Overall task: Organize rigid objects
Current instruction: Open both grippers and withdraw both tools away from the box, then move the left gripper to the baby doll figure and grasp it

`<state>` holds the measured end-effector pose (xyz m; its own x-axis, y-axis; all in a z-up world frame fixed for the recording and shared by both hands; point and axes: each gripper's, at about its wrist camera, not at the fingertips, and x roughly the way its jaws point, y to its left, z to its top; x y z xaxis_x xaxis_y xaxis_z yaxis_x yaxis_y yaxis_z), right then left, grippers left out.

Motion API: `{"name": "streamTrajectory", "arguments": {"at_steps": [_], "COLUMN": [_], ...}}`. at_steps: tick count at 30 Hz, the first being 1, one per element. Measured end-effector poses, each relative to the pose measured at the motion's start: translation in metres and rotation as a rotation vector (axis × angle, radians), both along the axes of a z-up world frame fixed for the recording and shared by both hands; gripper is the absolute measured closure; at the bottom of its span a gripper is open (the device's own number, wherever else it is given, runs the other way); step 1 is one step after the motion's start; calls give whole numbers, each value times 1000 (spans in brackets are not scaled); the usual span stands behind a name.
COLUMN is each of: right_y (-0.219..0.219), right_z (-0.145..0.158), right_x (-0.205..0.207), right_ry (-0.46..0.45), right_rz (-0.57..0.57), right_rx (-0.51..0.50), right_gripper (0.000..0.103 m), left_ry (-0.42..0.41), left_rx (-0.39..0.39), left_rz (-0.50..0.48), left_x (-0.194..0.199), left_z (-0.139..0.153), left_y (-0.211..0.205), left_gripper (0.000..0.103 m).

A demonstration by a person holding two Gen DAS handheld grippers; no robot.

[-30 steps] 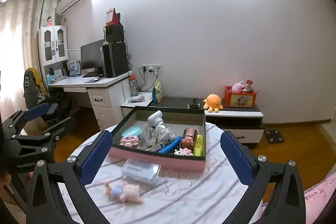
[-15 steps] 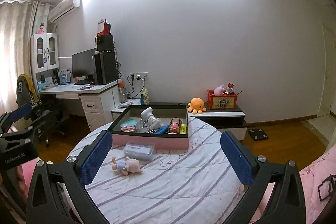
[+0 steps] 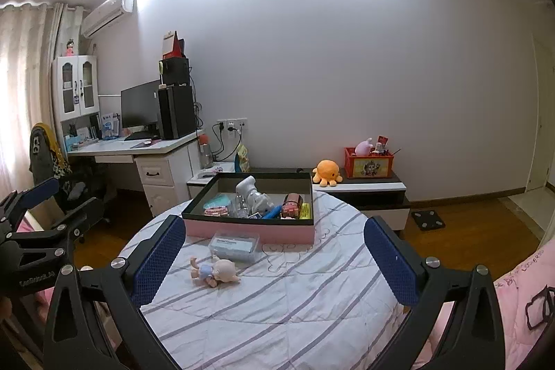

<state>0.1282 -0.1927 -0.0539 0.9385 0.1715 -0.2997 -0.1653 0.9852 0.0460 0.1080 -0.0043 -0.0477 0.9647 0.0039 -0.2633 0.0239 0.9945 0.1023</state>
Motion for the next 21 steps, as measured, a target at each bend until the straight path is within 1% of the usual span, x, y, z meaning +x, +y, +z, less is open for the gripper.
{"name": "streamTrajectory", "arguments": {"at_steps": [9,11,13,15,17,18,21], "right_y": [-13,-18,-22,-27,-34,-37,-50], "right_z": [-13,-16,-19,-24,-31,-34,-50], "right_x": [18,24,28,35,43,46,62], "right_ry": [62,79,91,111,134,142,189], "right_rz": [-20,-26,-30,-36,-45,-48,-71], "right_rx": [13,18,22,28,35,37,49], "right_gripper": [0,0,0,0,0,0,0], "left_ry": [66,83,121,198,247,295,397], "left_rx": [28,27,11,-13,-32,-44,-71], "left_rz": [-12,-22,-45,-66,-78,-88,-109], "left_x": [27,34,45,62,74,85,110], "left_z": [-16,-20,-28,-42,-57,-68,-95], "left_y": [-15,-18,-20,-22,-23,-25,-32], "left_gripper": [0,0,0,0,0,0,0]}}
